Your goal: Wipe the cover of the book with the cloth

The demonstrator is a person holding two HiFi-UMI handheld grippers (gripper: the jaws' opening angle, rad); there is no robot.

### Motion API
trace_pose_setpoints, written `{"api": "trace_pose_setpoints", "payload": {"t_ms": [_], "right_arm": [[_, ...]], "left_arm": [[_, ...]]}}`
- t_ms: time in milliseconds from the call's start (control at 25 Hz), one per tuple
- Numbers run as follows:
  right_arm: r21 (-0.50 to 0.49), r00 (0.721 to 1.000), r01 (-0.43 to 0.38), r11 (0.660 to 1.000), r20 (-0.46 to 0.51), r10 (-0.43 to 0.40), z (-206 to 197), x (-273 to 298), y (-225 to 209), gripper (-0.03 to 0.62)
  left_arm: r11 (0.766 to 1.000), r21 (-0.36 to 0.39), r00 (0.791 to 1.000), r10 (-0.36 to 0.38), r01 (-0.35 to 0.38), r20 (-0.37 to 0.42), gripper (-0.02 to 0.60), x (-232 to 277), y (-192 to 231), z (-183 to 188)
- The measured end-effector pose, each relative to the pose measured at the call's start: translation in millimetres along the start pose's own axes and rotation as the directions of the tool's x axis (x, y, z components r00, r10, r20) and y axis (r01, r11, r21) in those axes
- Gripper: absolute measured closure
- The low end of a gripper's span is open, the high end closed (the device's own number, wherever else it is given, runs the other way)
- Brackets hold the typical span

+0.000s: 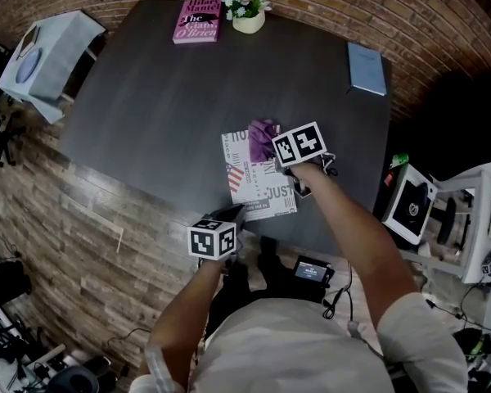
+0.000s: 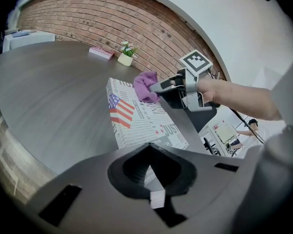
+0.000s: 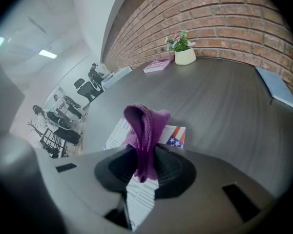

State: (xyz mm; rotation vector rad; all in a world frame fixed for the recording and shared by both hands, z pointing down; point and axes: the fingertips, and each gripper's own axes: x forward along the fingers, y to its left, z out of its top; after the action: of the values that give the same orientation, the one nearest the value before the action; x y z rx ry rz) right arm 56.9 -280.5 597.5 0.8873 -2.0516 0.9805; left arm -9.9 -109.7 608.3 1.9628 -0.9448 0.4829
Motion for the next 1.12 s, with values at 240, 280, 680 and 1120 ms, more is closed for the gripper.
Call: {"api": "trace_pose_setpoints", "payload": {"t_ms": [240,280,680,1120], "right_arm": [[-0.002,0.999,0.046,0.999,-0.008,-0.046,-7.3,-13.4,-19.3,0.500],[-0.002,0.999,0.054,0.999,-0.009,-0.054,-8.1,-15.5,-22.2,0.500],[-0.026,0.982,0.184,0.983,-0.029,-0.185,-17.7,-44.2,-54.1,0.500],[-0.018,0.959,0.282,0.959,0.033,-0.282,-15.5,-91.1,-70.2,0.502]], "left_arm": [[1.000,0.003,1.000,-0.001,0.001,-0.003,0.575,1.1,-0.7,-0.7],[1.000,0.003,1.000,-0.001,0.001,-0.002,0.575,1.0,-0.6,-0.5],[1.000,-0.003,1.000,-0.012,0.012,-0.008,0.575,0.7,-0.2,1.0],[1.000,0.015,0.999,-0.027,0.027,-0.025,0.575,-4.9,1.0,1.7]]}}
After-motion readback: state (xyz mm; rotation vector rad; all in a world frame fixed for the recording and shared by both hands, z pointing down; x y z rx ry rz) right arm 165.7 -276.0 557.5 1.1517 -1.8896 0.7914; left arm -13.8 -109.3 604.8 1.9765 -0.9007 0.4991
